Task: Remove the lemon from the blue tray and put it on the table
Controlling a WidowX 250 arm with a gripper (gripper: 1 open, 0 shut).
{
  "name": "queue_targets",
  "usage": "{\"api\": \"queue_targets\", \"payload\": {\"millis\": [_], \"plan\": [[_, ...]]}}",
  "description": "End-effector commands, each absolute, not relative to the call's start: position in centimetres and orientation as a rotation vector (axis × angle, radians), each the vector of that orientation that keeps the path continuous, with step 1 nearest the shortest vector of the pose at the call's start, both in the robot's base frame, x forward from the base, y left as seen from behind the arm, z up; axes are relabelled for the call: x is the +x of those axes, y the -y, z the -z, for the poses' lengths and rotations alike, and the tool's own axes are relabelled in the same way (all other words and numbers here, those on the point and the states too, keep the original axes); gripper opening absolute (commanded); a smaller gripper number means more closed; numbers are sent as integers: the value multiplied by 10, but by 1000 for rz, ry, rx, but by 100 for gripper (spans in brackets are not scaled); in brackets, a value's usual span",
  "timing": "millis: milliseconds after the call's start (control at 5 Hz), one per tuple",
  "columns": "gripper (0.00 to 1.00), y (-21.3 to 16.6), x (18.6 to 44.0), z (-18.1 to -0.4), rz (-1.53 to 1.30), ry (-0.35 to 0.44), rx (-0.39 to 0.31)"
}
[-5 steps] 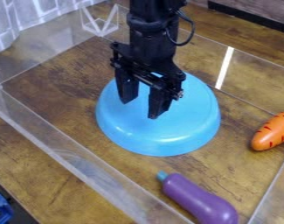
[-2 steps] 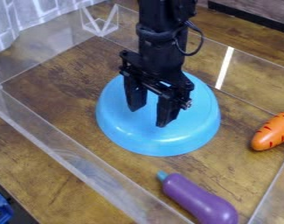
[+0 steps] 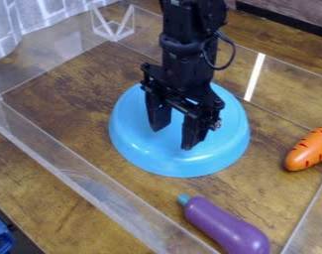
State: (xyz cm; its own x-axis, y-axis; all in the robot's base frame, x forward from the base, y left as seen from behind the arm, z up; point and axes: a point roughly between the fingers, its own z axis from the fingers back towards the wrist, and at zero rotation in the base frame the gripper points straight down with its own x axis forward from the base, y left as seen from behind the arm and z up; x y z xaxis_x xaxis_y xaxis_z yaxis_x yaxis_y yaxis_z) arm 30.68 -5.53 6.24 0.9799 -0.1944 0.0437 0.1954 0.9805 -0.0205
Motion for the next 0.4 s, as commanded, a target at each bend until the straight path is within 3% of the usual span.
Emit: {"api": "queue_targets", "payload": {"millis": [0, 200], "plan": [[100, 68, 318, -75, 225, 105, -32], [100, 74, 319, -75, 233, 114, -37]]}}
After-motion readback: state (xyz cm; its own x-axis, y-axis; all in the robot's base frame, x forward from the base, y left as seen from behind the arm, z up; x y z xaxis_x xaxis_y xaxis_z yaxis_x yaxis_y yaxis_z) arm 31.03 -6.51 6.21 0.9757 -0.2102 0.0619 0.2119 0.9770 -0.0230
